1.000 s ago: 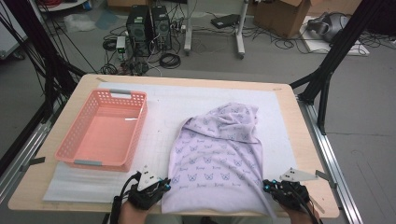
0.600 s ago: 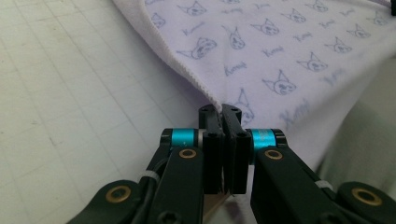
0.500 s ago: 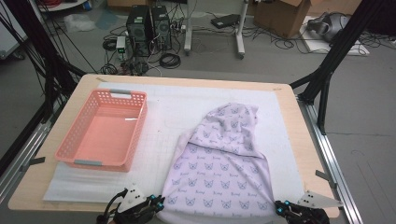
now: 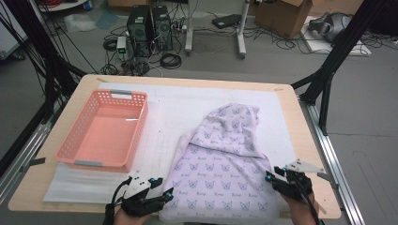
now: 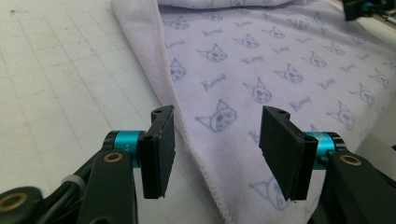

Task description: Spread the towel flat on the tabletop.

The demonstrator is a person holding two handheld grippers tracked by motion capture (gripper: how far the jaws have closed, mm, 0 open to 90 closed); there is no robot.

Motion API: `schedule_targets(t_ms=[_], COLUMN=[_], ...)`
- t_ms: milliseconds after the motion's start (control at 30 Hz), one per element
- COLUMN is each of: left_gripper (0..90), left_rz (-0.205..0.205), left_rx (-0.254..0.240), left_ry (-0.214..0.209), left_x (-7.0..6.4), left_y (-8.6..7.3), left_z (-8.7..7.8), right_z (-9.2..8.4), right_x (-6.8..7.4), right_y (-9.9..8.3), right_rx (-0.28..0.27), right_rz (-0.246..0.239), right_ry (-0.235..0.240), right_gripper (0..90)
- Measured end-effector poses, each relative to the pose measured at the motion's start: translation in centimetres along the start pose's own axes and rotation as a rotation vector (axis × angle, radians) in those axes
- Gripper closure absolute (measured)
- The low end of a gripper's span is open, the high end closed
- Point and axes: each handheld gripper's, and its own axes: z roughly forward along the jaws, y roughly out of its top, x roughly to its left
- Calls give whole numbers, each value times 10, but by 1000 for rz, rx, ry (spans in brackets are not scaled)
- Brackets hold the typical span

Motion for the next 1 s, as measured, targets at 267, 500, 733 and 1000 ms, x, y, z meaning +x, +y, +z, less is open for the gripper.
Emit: schedule_targets(t_ms=[267, 500, 733, 1000], left_gripper=[453, 449, 445, 460], left_rz=[8, 7, 15, -16], left_rx=[-5, -8, -2, 22], left_ry=[-8, -24, -42, -59], left_x=[10, 24, 35, 50], left_y=[8, 20, 32, 56], left_z=[7, 20, 36, 66], right_z=[27, -15, -29, -5], right_x=[-7, -8, -14, -22], right_y=[12, -15, -11, 21], right_rx=[34, 116, 96, -13], right_rz=[15, -89, -48, 3], right_ry=[47, 128, 128, 72], right_gripper=[846, 855, 697, 625])
